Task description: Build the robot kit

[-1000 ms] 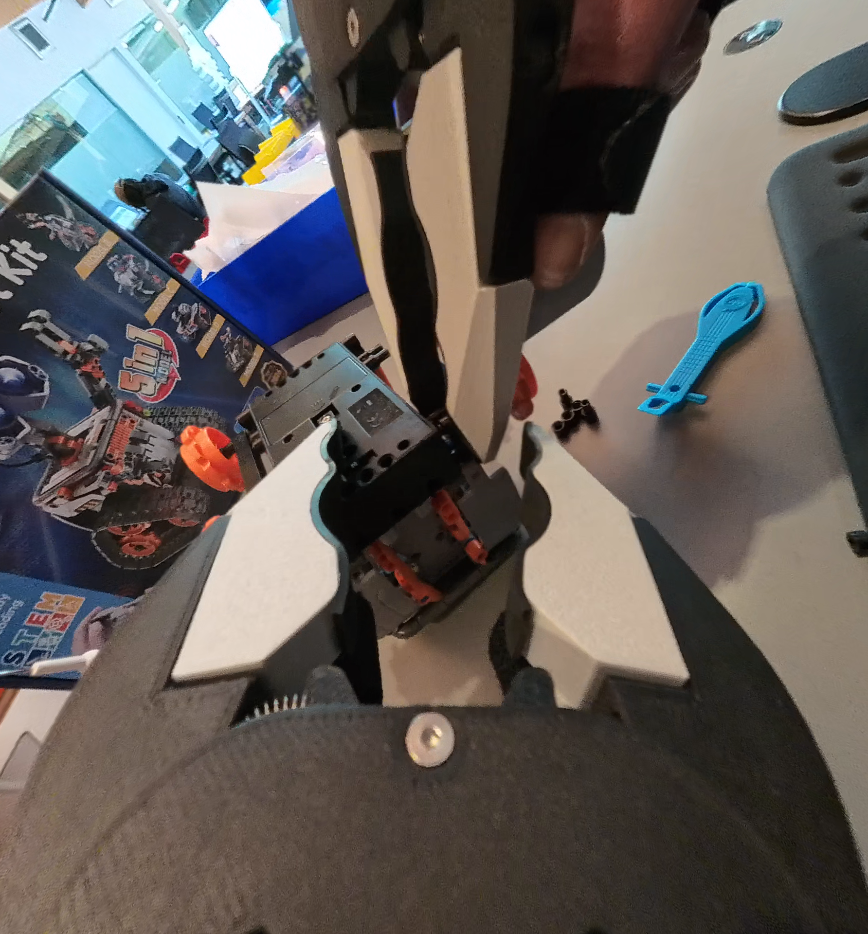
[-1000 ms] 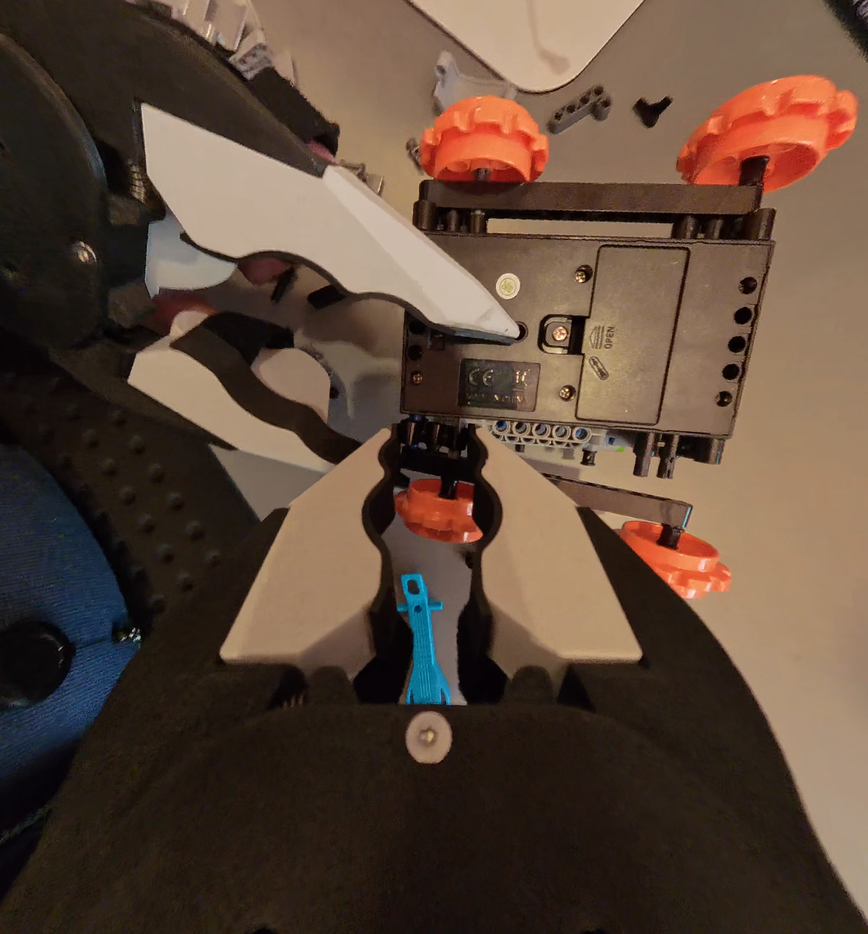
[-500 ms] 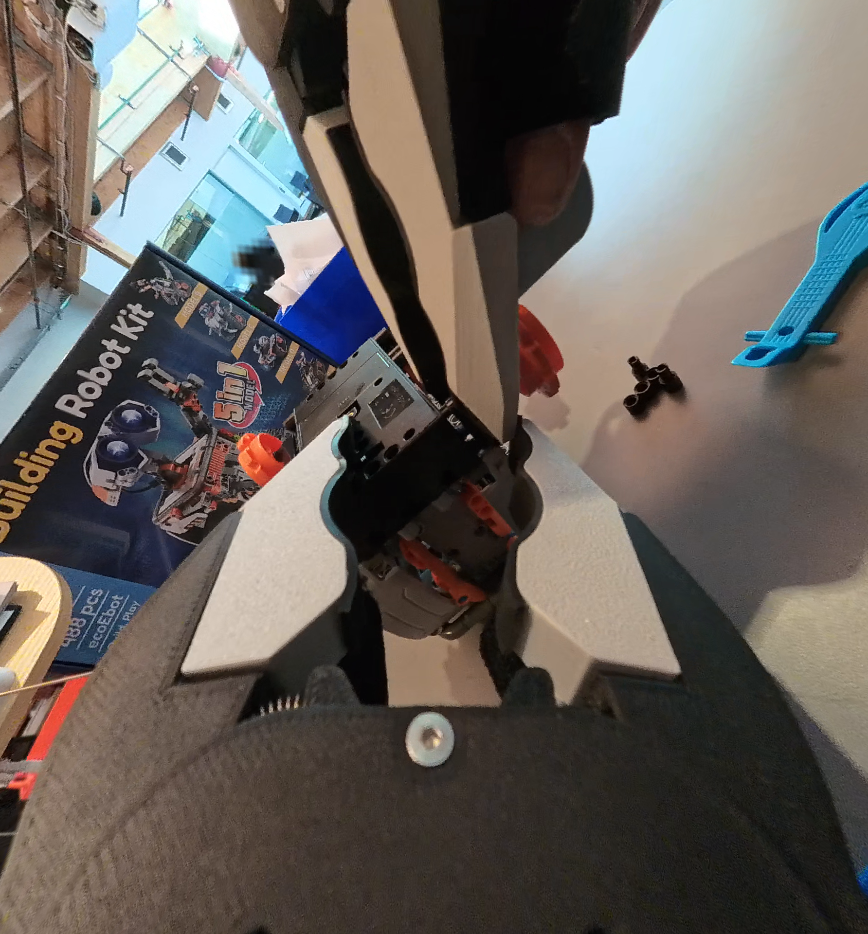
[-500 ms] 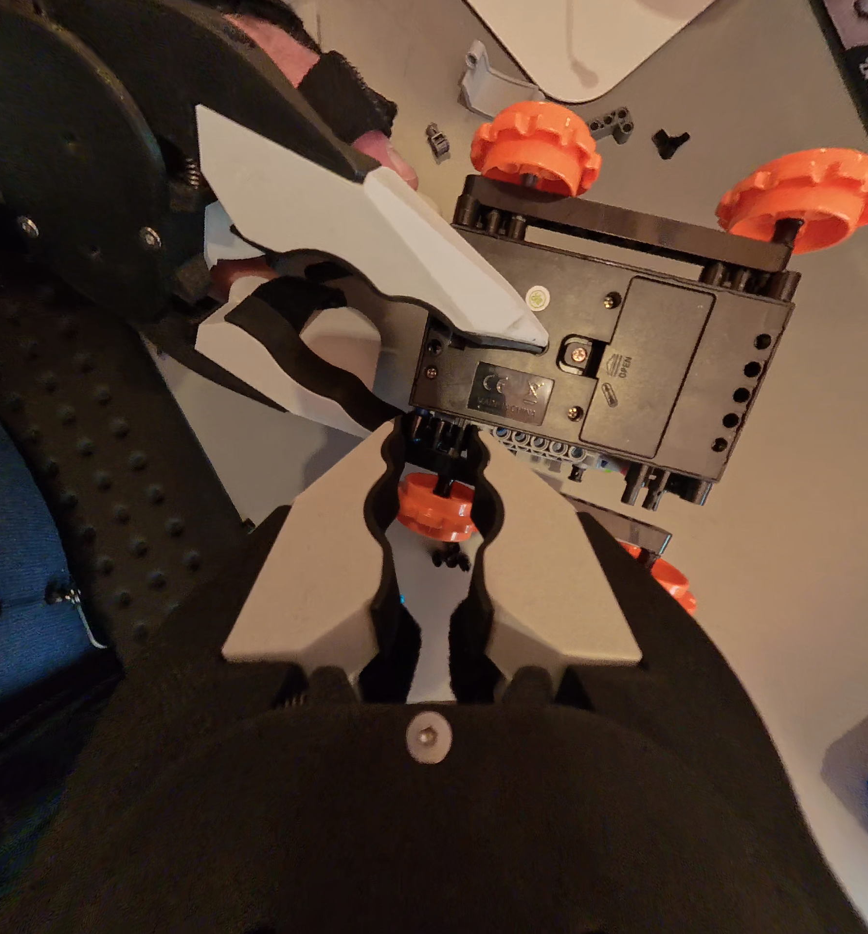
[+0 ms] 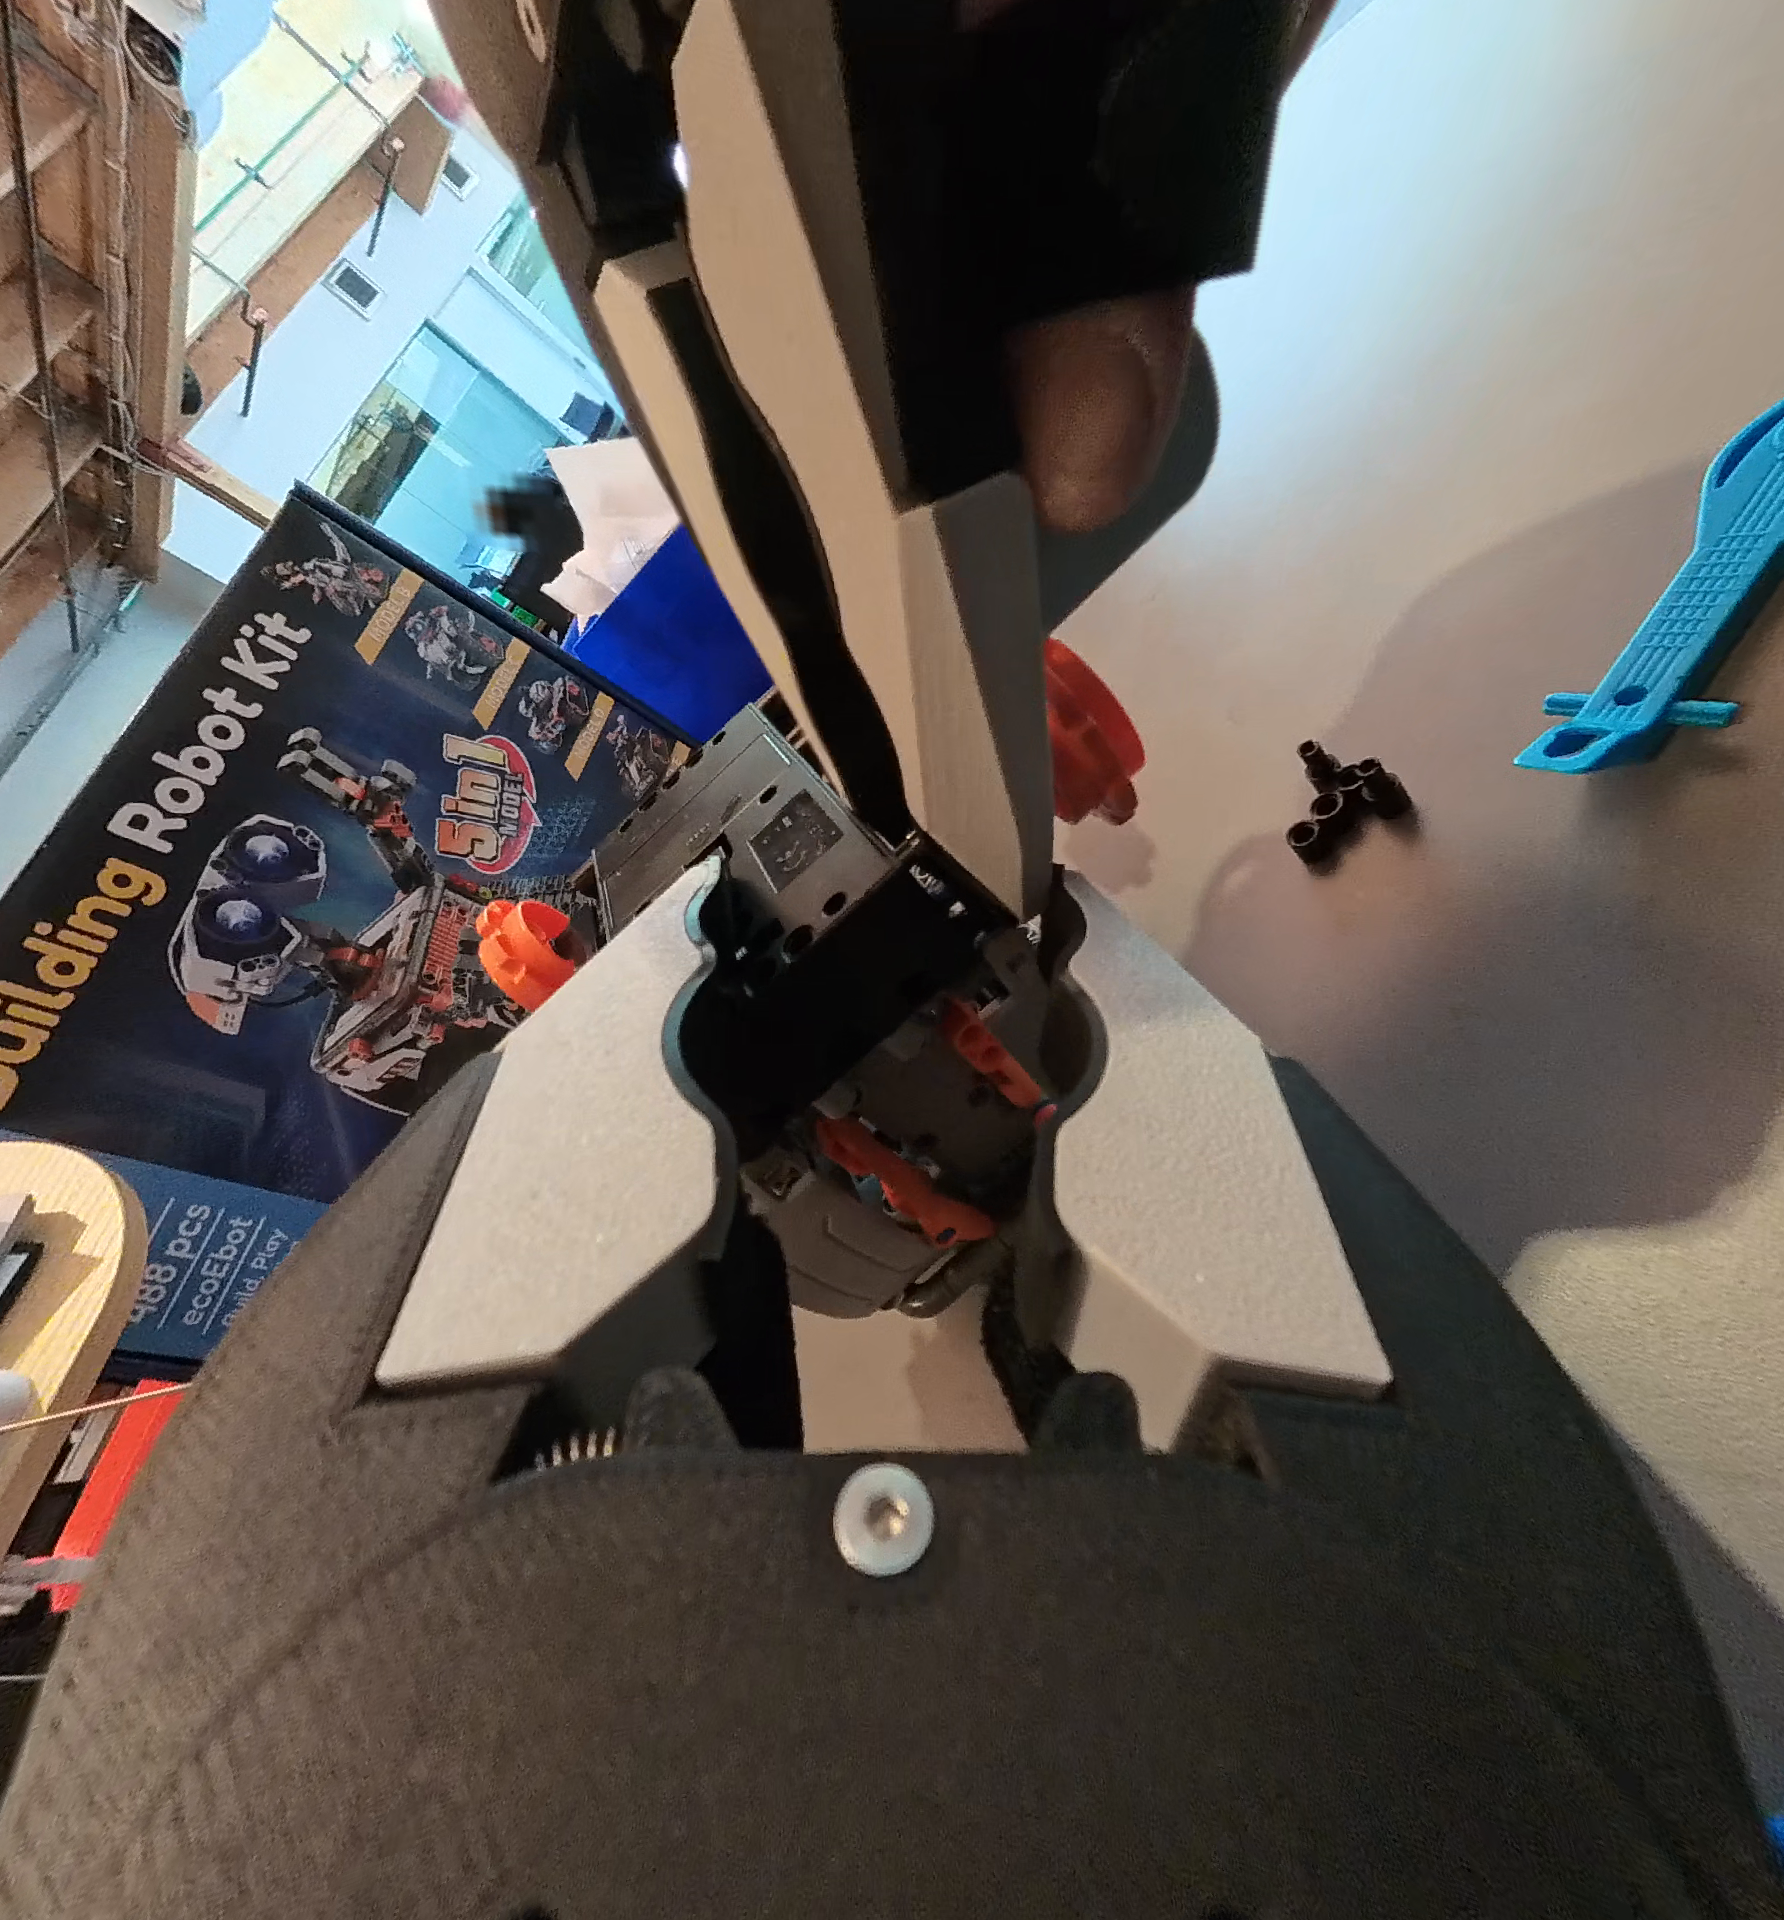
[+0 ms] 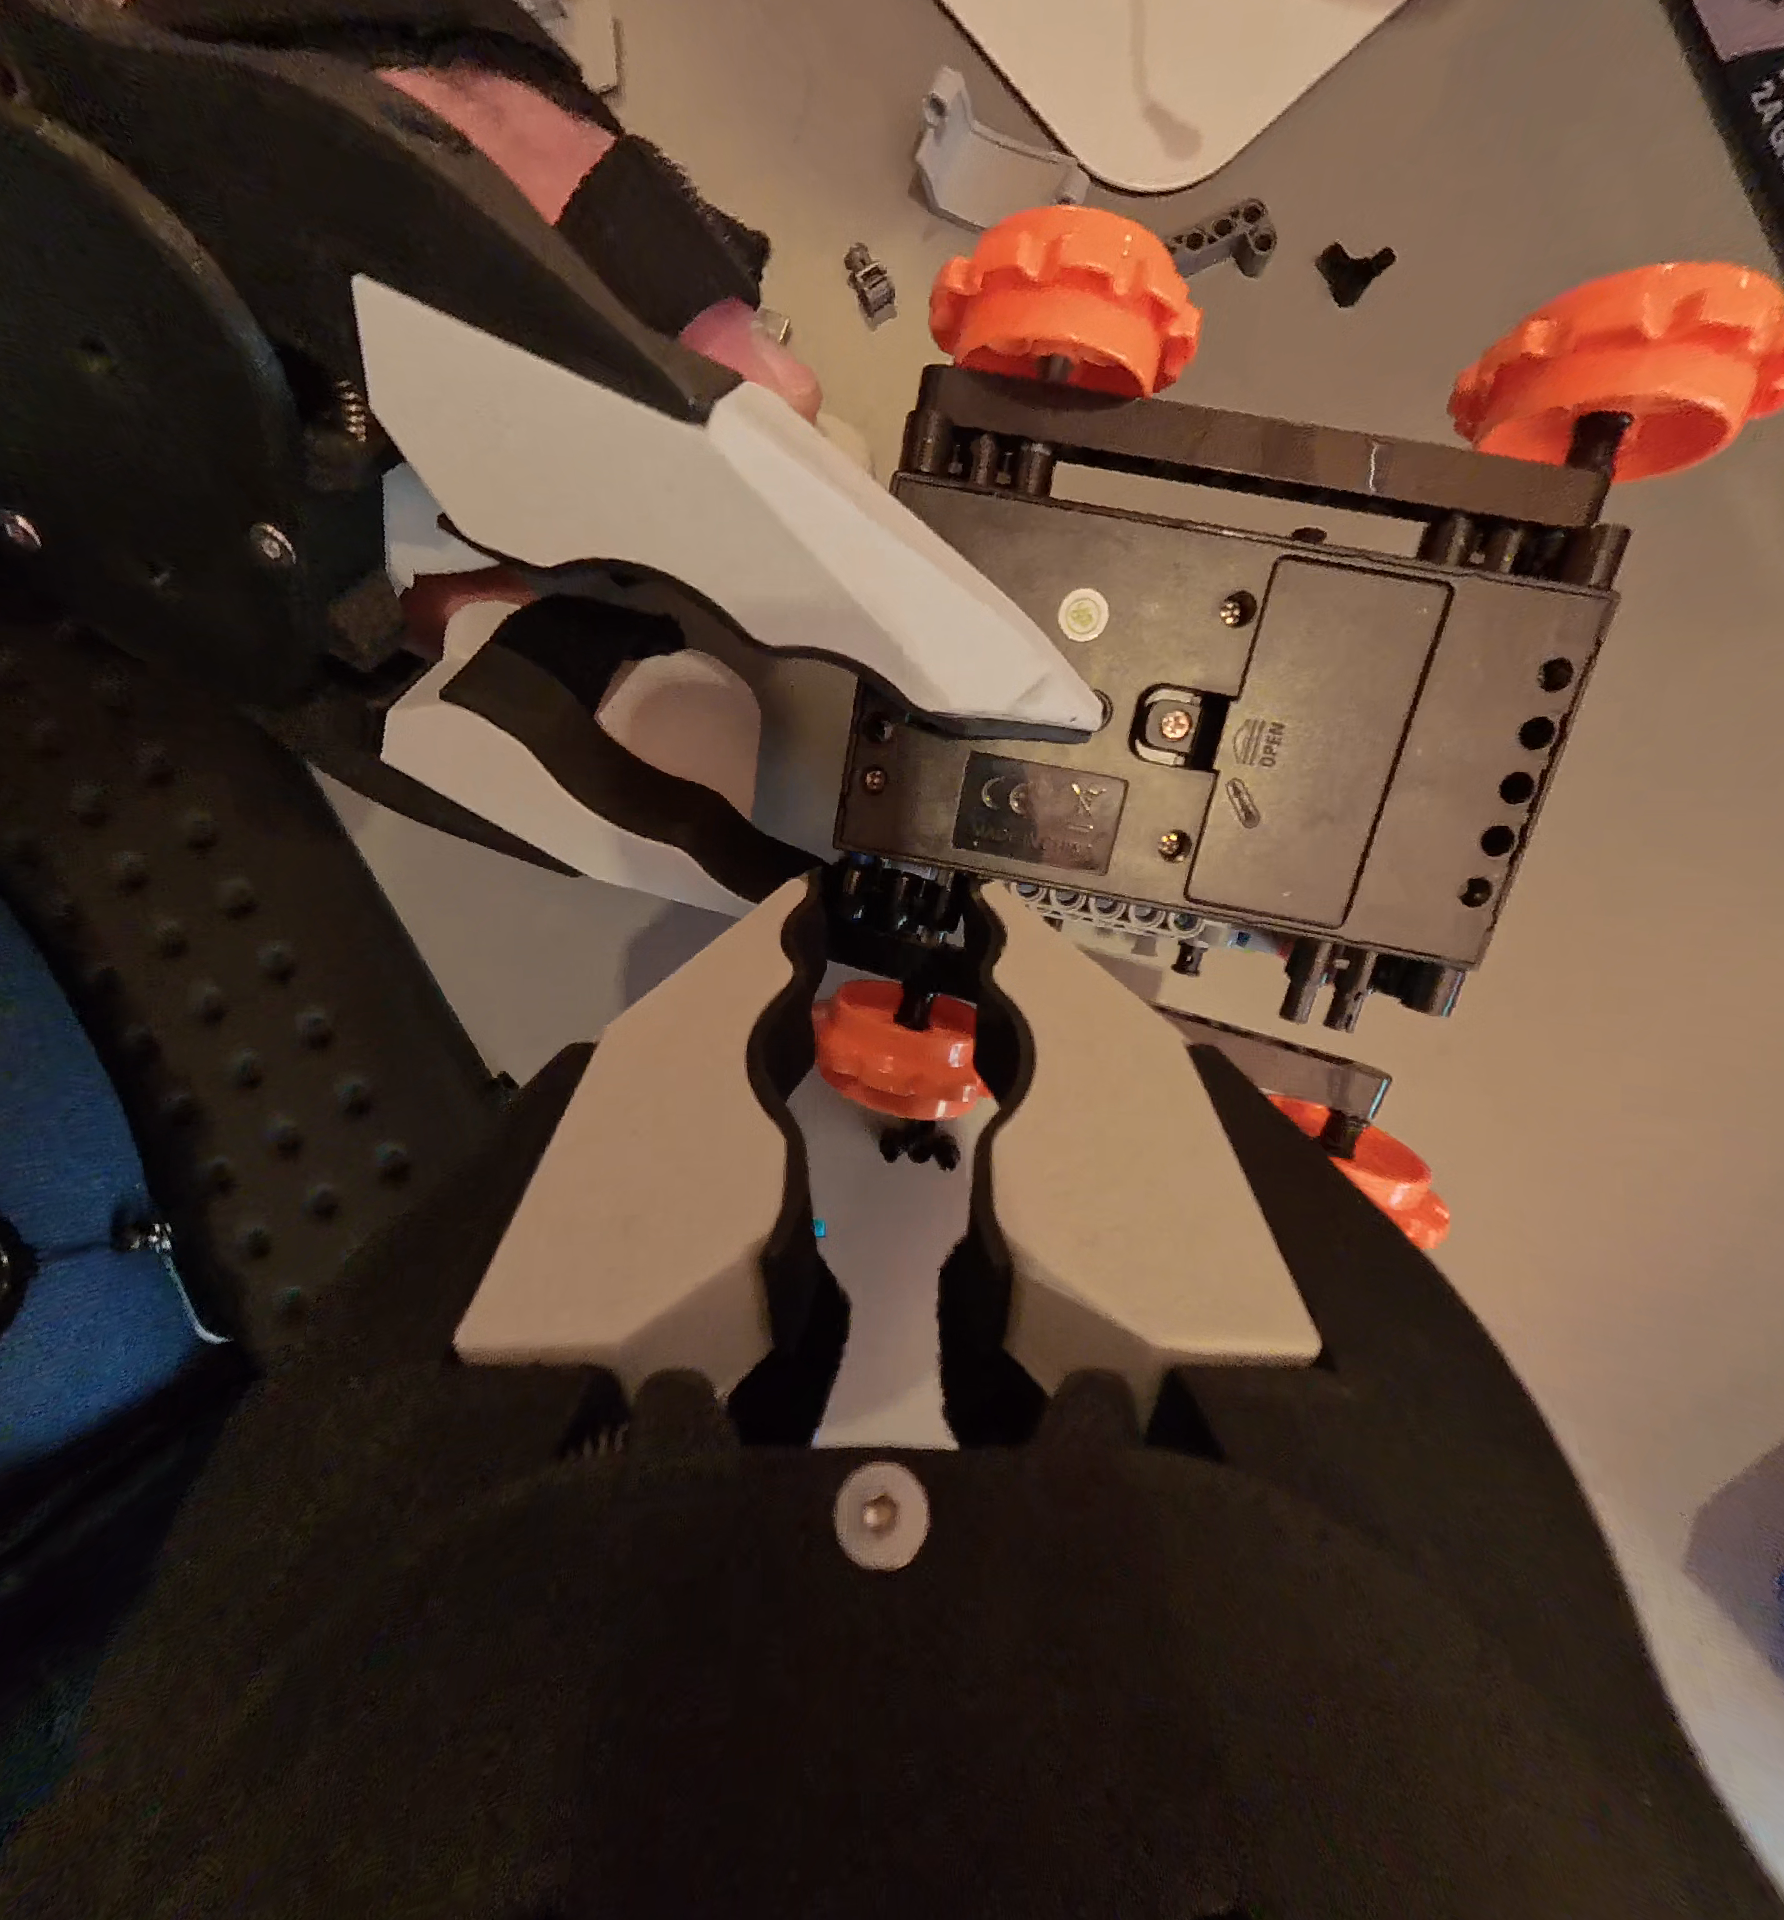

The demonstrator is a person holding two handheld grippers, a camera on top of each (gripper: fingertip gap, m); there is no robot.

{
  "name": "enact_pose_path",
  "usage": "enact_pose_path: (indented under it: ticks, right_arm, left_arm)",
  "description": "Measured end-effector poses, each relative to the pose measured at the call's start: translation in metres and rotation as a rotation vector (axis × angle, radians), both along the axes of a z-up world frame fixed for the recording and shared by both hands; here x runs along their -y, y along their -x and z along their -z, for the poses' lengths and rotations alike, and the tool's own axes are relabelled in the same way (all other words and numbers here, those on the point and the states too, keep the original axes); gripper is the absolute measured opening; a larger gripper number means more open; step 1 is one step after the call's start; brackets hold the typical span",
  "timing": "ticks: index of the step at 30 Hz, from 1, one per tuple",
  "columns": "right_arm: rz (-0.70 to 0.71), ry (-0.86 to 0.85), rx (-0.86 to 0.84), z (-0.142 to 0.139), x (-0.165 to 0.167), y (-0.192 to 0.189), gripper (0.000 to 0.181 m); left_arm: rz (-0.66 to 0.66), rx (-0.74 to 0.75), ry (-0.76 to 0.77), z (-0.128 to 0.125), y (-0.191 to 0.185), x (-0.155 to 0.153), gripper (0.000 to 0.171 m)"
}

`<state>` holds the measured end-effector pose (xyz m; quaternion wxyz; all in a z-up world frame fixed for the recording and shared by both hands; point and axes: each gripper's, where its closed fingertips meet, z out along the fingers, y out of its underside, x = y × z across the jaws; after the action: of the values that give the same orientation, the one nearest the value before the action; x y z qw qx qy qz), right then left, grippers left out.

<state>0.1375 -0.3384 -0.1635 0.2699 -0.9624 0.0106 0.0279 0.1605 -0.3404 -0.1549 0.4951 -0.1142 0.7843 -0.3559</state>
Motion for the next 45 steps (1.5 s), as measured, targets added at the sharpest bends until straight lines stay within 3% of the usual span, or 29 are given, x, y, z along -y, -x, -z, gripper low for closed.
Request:
enact_pose_path:
  ticks: [7,33,45]
  right_arm:
    - [0.073,-0.017,0.046,0.001,-0.004,-0.001,0.022]
    - [-0.378,0.037,-0.007,-0.004,0.008,0.004,0.021]
    - [-0.653,0.161,0.009,-0.002,0.021,0.004,0.014]
  left_arm:
    - [-0.005,0.007,-0.016,0.000,-0.001,0.004,0.054]
    - [0.035,0.011,-0.016,-0.001,-0.001,0.007,0.051]
    - [0.066,0.009,-0.035,0.001,0.002,0.010,0.051]
